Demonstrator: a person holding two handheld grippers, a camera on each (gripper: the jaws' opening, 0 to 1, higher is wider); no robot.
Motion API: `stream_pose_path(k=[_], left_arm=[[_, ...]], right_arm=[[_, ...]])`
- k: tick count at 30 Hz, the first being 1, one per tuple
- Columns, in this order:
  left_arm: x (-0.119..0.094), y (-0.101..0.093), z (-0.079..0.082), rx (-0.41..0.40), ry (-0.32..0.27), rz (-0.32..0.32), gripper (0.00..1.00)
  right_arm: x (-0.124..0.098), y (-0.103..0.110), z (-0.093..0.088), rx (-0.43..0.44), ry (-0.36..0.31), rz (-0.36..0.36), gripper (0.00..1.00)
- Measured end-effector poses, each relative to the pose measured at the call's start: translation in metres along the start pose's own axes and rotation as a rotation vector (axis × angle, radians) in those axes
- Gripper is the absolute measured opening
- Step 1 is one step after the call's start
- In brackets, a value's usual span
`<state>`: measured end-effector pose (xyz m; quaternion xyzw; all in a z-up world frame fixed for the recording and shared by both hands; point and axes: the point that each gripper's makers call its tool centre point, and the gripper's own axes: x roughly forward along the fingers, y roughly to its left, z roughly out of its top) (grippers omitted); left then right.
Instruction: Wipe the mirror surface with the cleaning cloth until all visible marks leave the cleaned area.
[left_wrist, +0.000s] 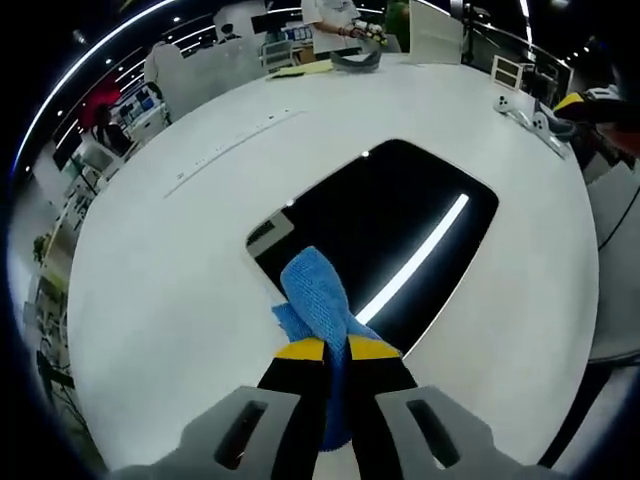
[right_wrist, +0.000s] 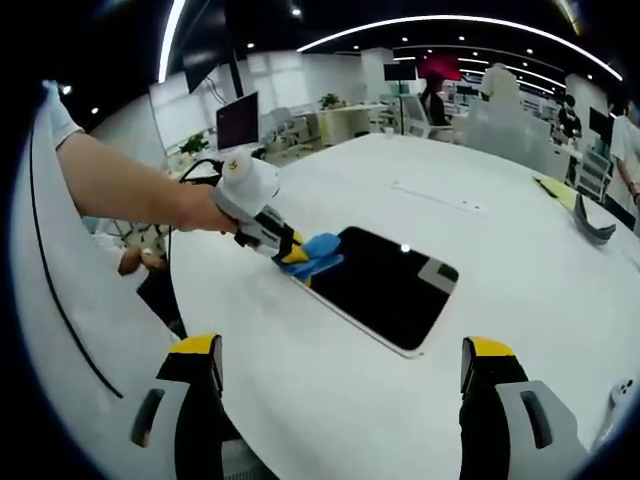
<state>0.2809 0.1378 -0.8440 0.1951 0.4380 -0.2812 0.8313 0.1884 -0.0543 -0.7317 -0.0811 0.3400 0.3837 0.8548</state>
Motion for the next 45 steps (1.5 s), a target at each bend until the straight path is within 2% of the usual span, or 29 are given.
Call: stream_pose_path(k=[19, 32, 37, 39, 40, 42, 45], left_arm=[[-0.001, -0.001, -0.002, -0.007, -0.002, 0.006, 0.03], [-0.002, -0.002, -0.002, -0.003, -0.031, 0.018, 0.03], [-0.001, 0.000, 0.000, -0.007, -0.022, -0.005, 0.03], [-0.002, 0.001, 0.001, -0.039, -0.012, -0.013, 0.03], [-0.003, 0.002, 0.002, -0.065, -0.009, -0.007, 0.03], [-0.008, 0.005, 0.010, -0.058, -0.029, -0.003, 0.03], [-0.019, 0.013, 0.033, -0.061, -0.097, 0.021, 0.03]], right_arm=[[0.000, 0.001, -0.003, 0.005, -0.006, 0.008, 0.99], [0.002, 0.000, -0.002, 0.008, -0.003, 0.004, 0.99], [0.005, 0.001, -0.001, 0.007, 0.002, 0.005, 0.99], [0.006, 0.001, 0.000, 0.009, 0.001, 0.005, 0.99], [0.006, 0.001, 0.000, 0.011, -0.001, 0.005, 0.99], [0.007, 0.002, 0.001, 0.011, -0.001, 0.004, 0.99], [0.007, 0.000, 0.001, 0.013, -0.001, 0.000, 0.99]])
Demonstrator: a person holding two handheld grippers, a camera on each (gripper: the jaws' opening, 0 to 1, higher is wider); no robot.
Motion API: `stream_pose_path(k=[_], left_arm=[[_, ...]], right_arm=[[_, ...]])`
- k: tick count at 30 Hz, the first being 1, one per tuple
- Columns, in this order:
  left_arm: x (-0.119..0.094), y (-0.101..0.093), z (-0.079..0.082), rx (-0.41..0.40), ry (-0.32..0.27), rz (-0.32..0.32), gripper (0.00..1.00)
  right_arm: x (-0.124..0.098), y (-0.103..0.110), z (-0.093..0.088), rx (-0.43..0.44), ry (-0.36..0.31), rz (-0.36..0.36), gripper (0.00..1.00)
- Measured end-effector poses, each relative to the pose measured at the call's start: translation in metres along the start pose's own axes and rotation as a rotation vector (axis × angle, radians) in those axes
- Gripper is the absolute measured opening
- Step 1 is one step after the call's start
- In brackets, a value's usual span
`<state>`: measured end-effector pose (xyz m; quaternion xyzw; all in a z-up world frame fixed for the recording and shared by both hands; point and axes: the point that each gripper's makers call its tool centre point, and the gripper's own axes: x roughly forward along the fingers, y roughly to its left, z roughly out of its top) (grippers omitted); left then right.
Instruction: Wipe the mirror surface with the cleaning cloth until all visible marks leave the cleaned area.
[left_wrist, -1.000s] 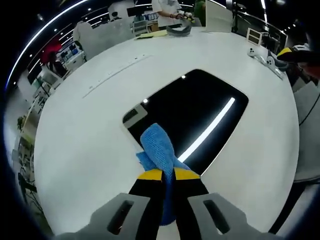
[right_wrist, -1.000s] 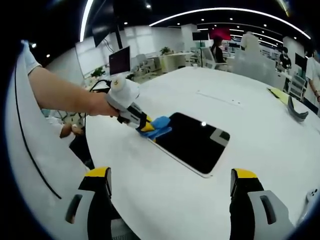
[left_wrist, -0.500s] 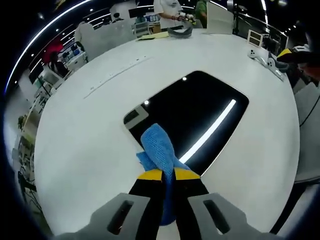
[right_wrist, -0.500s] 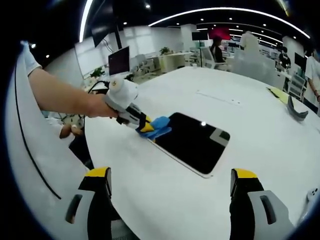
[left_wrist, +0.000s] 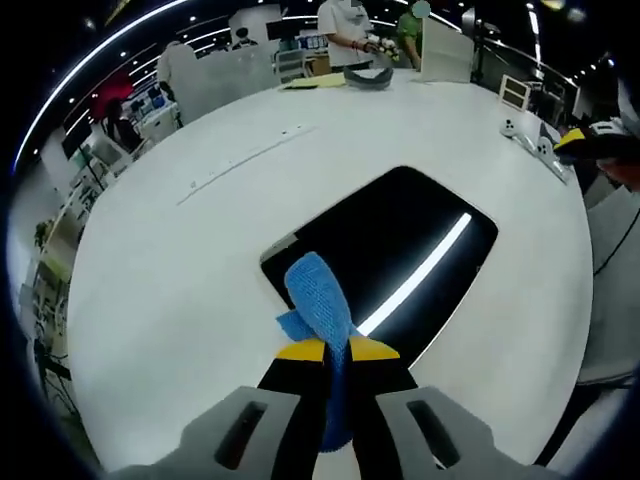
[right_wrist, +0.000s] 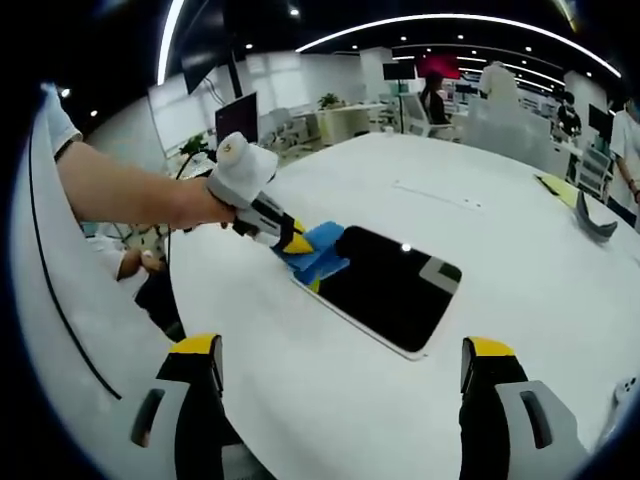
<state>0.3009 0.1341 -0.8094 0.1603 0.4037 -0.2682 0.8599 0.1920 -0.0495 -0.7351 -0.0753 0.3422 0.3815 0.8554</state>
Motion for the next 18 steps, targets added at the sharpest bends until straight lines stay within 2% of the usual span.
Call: stream_pose_path(k=[4, 9, 12, 17, 18], left_arm=[[-0.006, 0.005, 0.018, -0.026, -0.052, 0.002, 0.03], [-0.006, 0.003, 0.022, -0.014, -0.069, 0.001, 0.03], [-0.008, 0.007, 0.022, -0.036, -0.081, 0.011, 0.03], [-0.016, 0.033, 0.018, -0.044, -0.094, 0.061, 0.03], [-0.019, 0.044, 0.015, -0.086, -0.095, 0.083, 0.03]], right_arm=[[0.000, 0.000, 0.001, 0.000, -0.001, -0.003, 0.99], [0.000, -0.001, 0.003, -0.003, -0.003, -0.005, 0.99], [0.001, -0.001, 0.003, -0.005, -0.001, -0.004, 0.99], [0.002, 0.000, 0.005, -0.008, -0.001, -0.002, 0.99], [0.002, 0.000, 0.005, -0.009, -0.001, -0.002, 0.99]])
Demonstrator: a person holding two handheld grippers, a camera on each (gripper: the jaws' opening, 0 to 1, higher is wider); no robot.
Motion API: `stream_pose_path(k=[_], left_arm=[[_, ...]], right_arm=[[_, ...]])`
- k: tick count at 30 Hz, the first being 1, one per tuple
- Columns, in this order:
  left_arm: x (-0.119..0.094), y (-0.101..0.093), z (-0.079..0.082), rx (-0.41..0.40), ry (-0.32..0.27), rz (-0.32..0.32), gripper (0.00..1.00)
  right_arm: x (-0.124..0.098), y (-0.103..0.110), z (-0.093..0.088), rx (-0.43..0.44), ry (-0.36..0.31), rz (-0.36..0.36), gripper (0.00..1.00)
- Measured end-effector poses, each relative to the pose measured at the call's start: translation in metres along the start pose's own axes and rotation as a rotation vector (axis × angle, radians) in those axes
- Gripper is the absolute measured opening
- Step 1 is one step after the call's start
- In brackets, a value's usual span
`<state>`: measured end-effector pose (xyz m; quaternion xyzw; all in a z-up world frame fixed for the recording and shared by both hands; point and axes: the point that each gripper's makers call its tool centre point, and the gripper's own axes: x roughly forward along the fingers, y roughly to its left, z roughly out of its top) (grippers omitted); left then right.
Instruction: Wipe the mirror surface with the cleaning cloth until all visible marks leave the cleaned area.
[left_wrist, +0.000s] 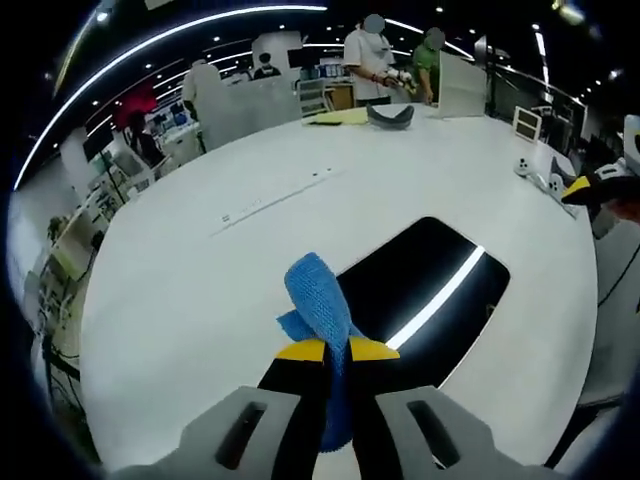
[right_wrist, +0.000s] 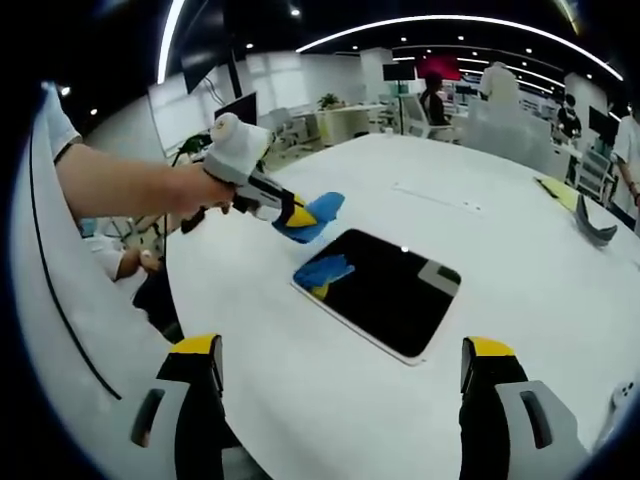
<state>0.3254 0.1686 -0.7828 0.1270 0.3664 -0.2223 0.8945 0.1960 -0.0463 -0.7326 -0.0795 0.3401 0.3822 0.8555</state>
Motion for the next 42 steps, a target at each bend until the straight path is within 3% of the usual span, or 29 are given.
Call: stream_pose_path(k=[1, 7, 11, 17, 21, 29, 32, 36, 42], left_arm=[[-0.002, 0.008, 0.001, -0.032, -0.022, 0.010, 0.03], [-0.020, 0.062, -0.014, -0.077, -0.020, 0.105, 0.03], [-0.029, 0.081, -0.021, -0.104, -0.019, 0.131, 0.03], [-0.027, 0.082, -0.031, -0.107, -0.006, 0.125, 0.03], [-0.017, 0.083, -0.046, -0.098, 0.029, 0.111, 0.03], [0.003, 0.081, -0.059, -0.068, 0.039, 0.033, 0.03], [0.012, 0.081, -0.074, -0.046, 0.081, 0.006, 0.03], [0.015, 0.073, -0.085, -0.058, 0.094, -0.029, 0.03], [0.011, 0.070, -0.082, -0.042, 0.071, -0.053, 0.04]], right_arm=[[0.000, 0.000, 0.000, 0.000, 0.000, 0.001, 0.99], [0.003, 0.000, 0.003, -0.007, 0.003, 0.006, 0.99], [0.005, 0.001, 0.005, -0.013, 0.003, 0.012, 0.99], [0.008, 0.003, 0.009, -0.021, 0.005, 0.019, 0.99], [0.008, 0.001, 0.008, -0.010, 0.008, 0.013, 0.99], [0.003, -0.003, 0.005, -0.005, 0.031, -0.009, 1.00], [0.001, -0.006, 0.001, 0.004, 0.045, -0.021, 0.99], [0.003, -0.007, 0.004, 0.011, 0.041, -0.031, 0.99], [0.009, -0.004, 0.008, 0.025, 0.031, -0.039, 0.99]])
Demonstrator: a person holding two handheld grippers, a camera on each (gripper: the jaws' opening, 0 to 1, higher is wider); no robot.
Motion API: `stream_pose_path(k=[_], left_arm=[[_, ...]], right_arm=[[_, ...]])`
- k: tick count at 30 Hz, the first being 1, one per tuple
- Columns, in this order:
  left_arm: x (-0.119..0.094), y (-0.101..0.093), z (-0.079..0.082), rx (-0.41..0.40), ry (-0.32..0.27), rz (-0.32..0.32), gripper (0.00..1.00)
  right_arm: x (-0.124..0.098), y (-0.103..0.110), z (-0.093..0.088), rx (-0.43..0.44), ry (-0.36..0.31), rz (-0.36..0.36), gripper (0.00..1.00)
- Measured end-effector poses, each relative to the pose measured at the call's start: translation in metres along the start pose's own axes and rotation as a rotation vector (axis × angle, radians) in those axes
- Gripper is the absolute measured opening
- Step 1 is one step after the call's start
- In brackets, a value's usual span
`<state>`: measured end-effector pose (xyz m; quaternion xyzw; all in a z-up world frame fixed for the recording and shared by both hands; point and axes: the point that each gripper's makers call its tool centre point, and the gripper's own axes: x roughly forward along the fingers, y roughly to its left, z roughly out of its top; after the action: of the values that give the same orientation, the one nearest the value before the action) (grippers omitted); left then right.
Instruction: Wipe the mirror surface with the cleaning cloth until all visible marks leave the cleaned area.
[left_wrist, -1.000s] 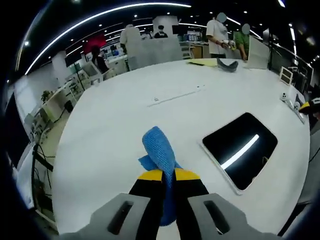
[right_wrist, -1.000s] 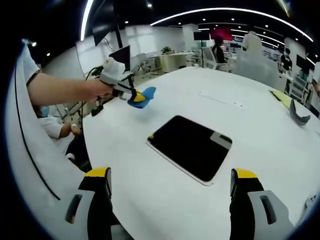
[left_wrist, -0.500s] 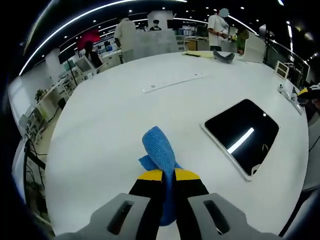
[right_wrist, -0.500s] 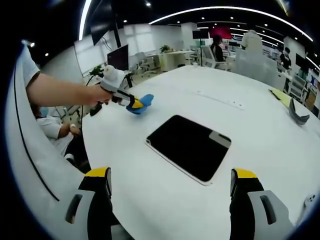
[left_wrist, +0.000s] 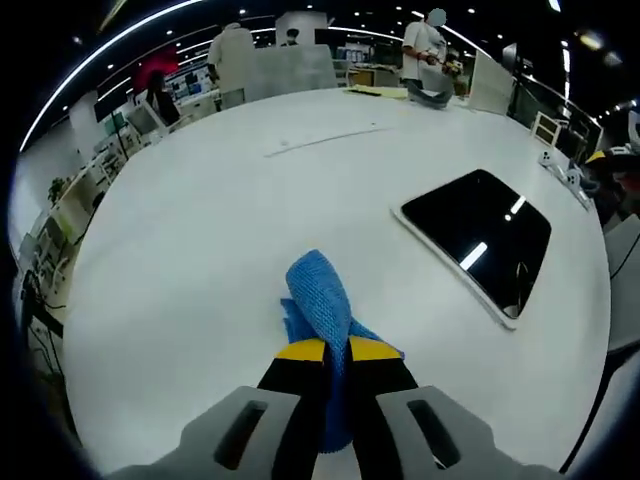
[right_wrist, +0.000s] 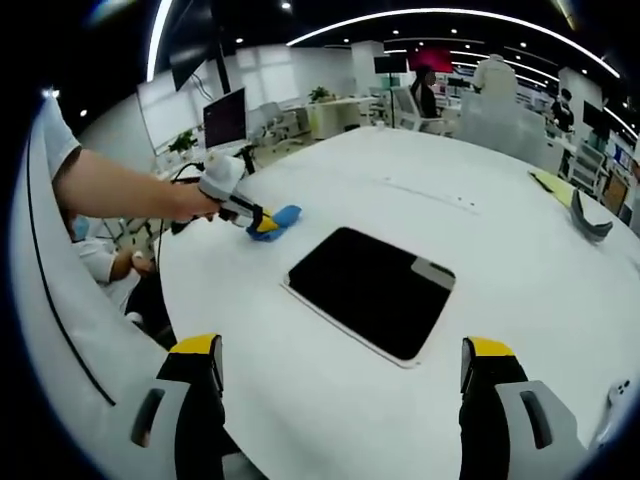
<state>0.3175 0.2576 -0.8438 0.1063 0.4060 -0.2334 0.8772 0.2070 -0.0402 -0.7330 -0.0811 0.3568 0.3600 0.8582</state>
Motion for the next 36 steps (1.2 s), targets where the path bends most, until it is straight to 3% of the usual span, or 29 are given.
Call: stream_pose_path(k=[3, 7, 11, 15, 18, 29, 32, 36], left_arm=[[-0.002, 0.000, 0.000, -0.035, -0.004, -0.038, 0.04], [-0.003, -0.002, -0.002, 0.079, -0.007, -0.063, 0.06], [-0.004, 0.003, -0.003, 0.097, -0.006, -0.052, 0.11], [-0.006, 0.018, -0.005, 0.047, -0.014, -0.010, 0.27], [-0.007, 0.022, -0.006, 0.030, -0.036, -0.011, 0.32], [-0.011, 0.022, -0.003, 0.015, -0.018, 0.005, 0.33], [-0.033, 0.008, 0.020, 0.008, -0.123, -0.008, 0.33], [-0.075, -0.039, 0.045, 0.052, -0.243, -0.098, 0.38]], right_arm=[[0.000, 0.002, 0.002, 0.002, -0.011, -0.003, 0.99], [-0.002, 0.003, -0.002, -0.001, -0.001, -0.009, 1.00], [-0.004, 0.001, -0.005, 0.008, 0.003, -0.018, 1.00], [-0.004, 0.000, -0.007, 0.007, 0.012, -0.021, 1.00], [-0.003, -0.001, -0.005, 0.008, 0.009, -0.021, 1.00], [-0.001, -0.001, 0.012, -0.022, -0.002, -0.005, 1.00], [-0.007, -0.005, 0.017, -0.036, -0.012, -0.005, 1.00], [-0.015, -0.014, 0.023, -0.060, -0.021, -0.007, 1.00]])
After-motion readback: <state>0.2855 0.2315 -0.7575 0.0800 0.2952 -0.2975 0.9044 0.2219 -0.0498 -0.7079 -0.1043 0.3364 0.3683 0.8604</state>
